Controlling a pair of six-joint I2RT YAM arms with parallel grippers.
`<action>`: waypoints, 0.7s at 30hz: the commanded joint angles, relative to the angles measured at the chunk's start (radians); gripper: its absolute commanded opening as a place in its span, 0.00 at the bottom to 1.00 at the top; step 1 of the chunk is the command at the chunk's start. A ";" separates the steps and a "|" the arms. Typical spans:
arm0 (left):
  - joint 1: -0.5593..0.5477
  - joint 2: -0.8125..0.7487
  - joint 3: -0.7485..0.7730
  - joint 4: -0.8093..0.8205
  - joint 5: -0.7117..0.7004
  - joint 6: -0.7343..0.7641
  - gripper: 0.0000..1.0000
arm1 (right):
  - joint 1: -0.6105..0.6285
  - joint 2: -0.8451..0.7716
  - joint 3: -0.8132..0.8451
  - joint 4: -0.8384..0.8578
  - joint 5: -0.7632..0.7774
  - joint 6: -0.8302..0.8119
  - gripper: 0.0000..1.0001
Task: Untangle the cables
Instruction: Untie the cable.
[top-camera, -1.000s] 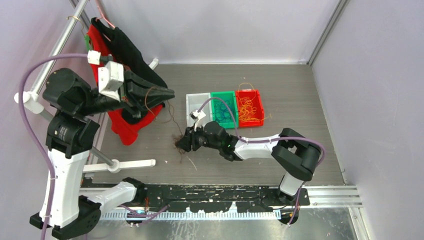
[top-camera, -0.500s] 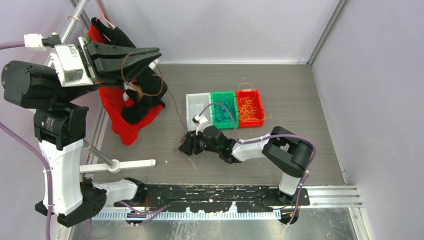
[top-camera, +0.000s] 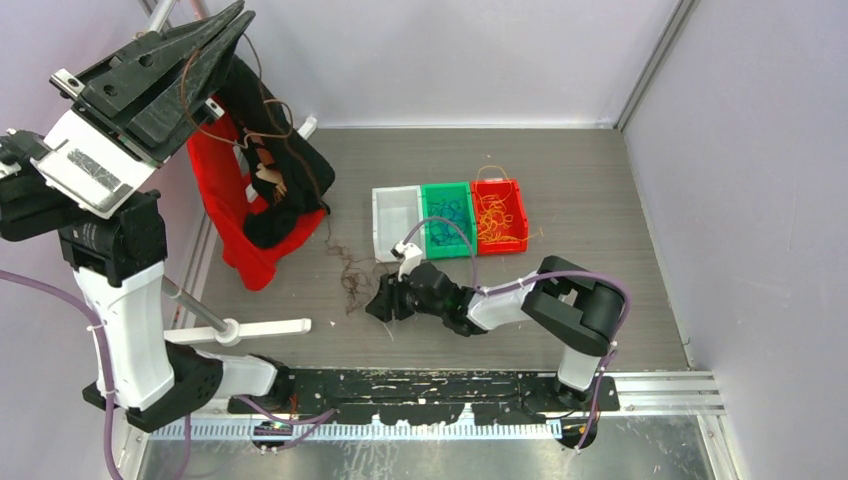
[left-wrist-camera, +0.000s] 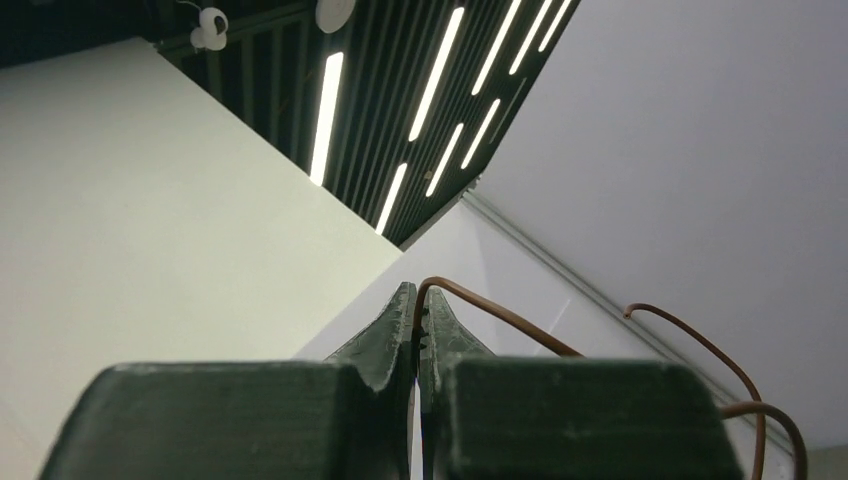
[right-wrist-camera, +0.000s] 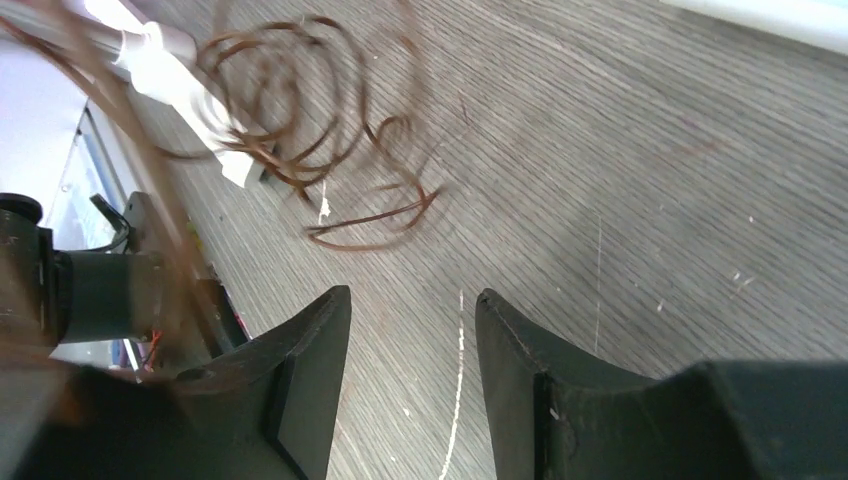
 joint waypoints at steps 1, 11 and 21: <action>0.003 -0.013 0.003 0.018 -0.021 0.062 0.00 | 0.004 -0.062 -0.011 -0.002 0.043 -0.002 0.55; 0.004 -0.217 -0.366 -0.037 0.081 0.052 0.00 | 0.004 -0.462 0.049 -0.263 0.003 -0.250 0.71; 0.002 -0.230 -0.381 -0.048 0.071 0.010 0.00 | 0.004 -0.461 0.300 -0.223 -0.234 -0.331 0.77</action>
